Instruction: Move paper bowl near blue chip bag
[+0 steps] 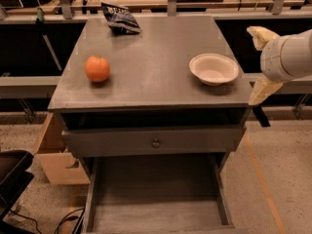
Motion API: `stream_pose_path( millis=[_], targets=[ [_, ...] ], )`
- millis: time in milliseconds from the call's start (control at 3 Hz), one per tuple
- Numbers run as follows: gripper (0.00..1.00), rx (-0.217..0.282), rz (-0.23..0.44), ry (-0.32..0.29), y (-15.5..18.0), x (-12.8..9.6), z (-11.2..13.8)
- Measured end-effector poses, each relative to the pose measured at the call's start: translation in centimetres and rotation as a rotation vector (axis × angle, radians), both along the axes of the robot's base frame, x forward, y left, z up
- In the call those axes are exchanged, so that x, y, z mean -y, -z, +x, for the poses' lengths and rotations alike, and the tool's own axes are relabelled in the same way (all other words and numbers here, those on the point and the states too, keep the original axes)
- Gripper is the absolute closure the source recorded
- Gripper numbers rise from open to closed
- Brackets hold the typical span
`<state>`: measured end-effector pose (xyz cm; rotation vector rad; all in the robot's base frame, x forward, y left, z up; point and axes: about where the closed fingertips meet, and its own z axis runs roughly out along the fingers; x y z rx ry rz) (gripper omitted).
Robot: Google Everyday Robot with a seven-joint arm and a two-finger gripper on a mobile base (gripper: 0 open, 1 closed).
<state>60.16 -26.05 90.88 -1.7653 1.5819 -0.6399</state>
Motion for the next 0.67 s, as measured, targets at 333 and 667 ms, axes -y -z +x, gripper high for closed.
stream_pose_path(
  millis=[333, 667],
  targets=[
    [0.00, 0.015, 0.054, -0.015, 1.0, 0.2, 1.9],
    [0.00, 0.058, 0.125, -0.062, 1.0, -1.2, 4.8]
  ],
)
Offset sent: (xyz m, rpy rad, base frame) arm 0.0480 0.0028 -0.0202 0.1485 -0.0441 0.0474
